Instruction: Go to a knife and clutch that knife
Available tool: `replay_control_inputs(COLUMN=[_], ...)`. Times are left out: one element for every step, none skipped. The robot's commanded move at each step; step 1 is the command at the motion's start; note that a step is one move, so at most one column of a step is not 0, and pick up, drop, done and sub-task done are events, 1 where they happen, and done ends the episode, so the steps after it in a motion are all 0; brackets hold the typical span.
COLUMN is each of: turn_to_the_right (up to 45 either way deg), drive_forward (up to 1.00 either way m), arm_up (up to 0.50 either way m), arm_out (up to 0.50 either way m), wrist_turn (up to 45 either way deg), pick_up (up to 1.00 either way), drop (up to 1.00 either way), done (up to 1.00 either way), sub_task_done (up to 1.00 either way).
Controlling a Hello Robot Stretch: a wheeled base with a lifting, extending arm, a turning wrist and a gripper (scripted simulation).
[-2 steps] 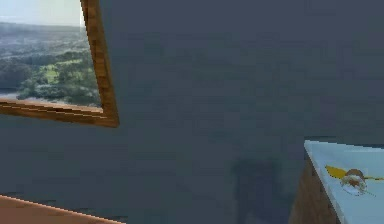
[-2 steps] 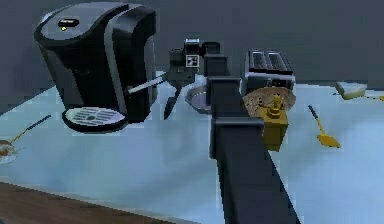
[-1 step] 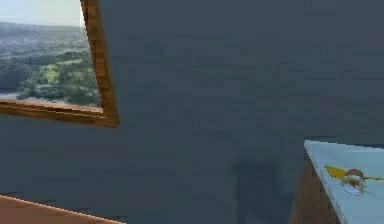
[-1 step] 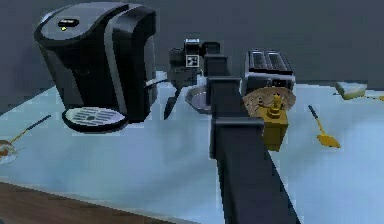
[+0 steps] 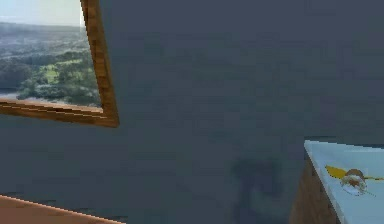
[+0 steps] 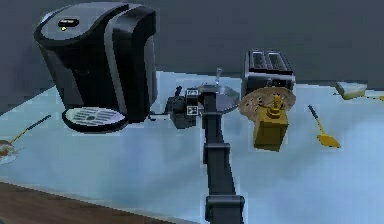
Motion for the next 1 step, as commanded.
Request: replay_control_inputs(turn_to_the_right=[0.0], drive_forward=[0.0], arm_up=[0.0], arm_out=[0.0], wrist_turn=[0.0], pick_up=[1.0], drop=[0.0], done=[0.0], sub_task_done=[0.0])
